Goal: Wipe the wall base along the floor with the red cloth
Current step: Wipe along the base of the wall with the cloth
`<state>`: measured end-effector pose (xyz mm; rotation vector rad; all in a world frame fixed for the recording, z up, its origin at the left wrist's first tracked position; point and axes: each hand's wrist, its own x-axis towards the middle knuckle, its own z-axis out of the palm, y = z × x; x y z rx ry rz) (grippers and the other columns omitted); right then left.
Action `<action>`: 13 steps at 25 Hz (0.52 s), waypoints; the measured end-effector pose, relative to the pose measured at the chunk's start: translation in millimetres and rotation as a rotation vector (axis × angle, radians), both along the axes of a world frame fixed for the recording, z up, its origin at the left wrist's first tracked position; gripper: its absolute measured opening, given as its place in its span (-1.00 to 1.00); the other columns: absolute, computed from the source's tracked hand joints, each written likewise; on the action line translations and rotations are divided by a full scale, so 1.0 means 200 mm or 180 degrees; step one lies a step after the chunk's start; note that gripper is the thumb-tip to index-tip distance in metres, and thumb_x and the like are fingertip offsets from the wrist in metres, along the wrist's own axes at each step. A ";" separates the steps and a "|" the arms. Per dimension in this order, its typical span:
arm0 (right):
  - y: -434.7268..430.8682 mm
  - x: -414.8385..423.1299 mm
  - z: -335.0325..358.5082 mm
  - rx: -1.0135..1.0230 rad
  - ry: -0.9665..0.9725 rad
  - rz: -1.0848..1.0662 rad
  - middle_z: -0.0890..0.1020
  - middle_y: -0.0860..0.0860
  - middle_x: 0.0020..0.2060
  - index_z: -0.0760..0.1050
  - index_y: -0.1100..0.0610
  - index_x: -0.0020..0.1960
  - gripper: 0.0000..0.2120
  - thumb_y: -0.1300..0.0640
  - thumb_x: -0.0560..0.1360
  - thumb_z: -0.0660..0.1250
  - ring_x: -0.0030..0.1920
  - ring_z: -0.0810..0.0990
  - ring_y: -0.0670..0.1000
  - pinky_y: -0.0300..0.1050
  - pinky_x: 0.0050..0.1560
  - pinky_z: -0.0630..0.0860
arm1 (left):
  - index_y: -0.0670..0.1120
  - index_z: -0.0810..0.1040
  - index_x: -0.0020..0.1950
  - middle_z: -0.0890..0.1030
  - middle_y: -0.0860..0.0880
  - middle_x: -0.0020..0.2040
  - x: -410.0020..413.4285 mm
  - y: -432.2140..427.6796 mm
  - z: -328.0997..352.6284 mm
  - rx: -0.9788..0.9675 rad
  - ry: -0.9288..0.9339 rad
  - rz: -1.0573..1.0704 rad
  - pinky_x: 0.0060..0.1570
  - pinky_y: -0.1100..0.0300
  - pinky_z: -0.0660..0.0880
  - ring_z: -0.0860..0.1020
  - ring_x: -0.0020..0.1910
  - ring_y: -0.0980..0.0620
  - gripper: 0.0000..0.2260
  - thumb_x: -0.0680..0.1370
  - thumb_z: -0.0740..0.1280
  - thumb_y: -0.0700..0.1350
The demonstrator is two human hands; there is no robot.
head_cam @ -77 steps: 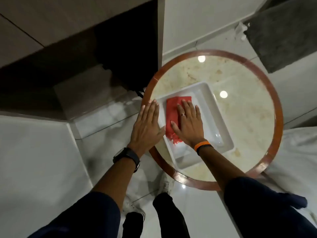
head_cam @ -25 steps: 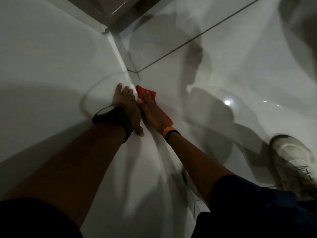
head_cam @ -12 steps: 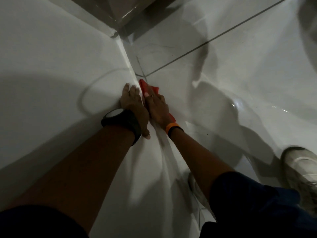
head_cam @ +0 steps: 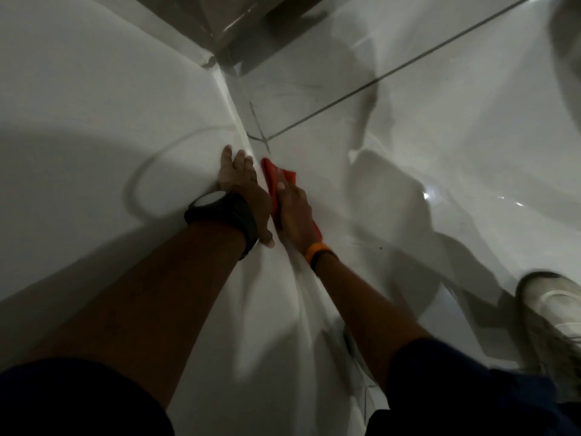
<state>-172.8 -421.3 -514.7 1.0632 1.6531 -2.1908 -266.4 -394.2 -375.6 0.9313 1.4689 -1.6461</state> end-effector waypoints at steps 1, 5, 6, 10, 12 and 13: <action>-0.05 0.09 0.02 -0.0023 -0.0039 -0.0067 0.26 0.06 0.64 0.09 -0.25 0.63 -0.53 -0.20 0.73 -0.12 0.62 0.23 0.15 0.39 0.61 0.13 | -0.23 -0.16 0.68 -0.16 -0.28 0.68 0.00 -0.01 0.01 -0.0003 -0.0014 -0.0024 0.63 -0.23 -0.20 -0.18 0.69 -0.26 0.18 0.43 0.19 0.57; 0.00 0.00 -0.01 -0.0001 -0.0298 0.0118 0.29 0.09 0.63 0.11 -0.21 0.64 -0.54 -0.12 0.75 -0.08 0.61 0.19 0.19 0.33 0.64 0.05 | -0.24 -0.17 0.68 -0.18 -0.29 0.67 0.03 -0.03 0.02 0.0012 -0.0015 0.0030 0.63 -0.21 -0.22 -0.19 0.68 -0.27 0.18 0.43 0.19 0.57; 0.04 -0.06 -0.03 0.0027 -0.0253 0.0164 0.30 0.10 0.63 0.10 -0.17 0.66 -0.54 -0.08 0.76 -0.07 0.61 0.19 0.20 0.32 0.63 0.07 | -0.24 -0.18 0.68 -0.18 -0.30 0.67 0.04 -0.03 0.01 0.0022 -0.0026 0.0061 0.63 -0.21 -0.23 -0.19 0.68 -0.27 0.18 0.43 0.19 0.57; -0.04 0.17 -0.02 0.0226 -0.0082 0.0307 0.24 0.00 0.66 0.02 -0.28 0.64 -0.55 -0.09 0.77 -0.09 0.64 0.19 0.16 0.34 0.64 0.06 | -0.23 -0.17 0.68 -0.19 -0.29 0.67 0.07 -0.06 0.01 0.0014 -0.0060 -0.0014 0.63 -0.20 -0.24 -0.20 0.68 -0.27 0.18 0.43 0.16 0.58; -0.14 0.34 0.02 0.0042 -0.0376 0.0186 0.19 0.03 0.67 0.02 -0.29 0.63 -0.54 -0.16 0.75 -0.07 0.65 0.14 0.18 0.36 0.64 -0.04 | -0.22 -0.15 0.68 -0.19 -0.28 0.67 0.08 -0.07 0.03 0.0010 -0.0073 -0.0051 0.63 -0.20 -0.25 -0.21 0.68 -0.26 0.16 0.43 0.14 0.58; -0.15 0.34 0.02 -0.0067 -0.0501 0.0134 0.20 0.06 0.67 0.05 -0.26 0.64 -0.53 -0.17 0.74 -0.05 0.65 0.15 0.20 0.38 0.64 -0.04 | -0.22 -0.15 0.68 -0.19 -0.28 0.67 0.10 -0.08 0.04 0.0002 -0.0074 -0.0040 0.63 -0.20 -0.25 -0.22 0.68 -0.26 0.16 0.43 0.14 0.59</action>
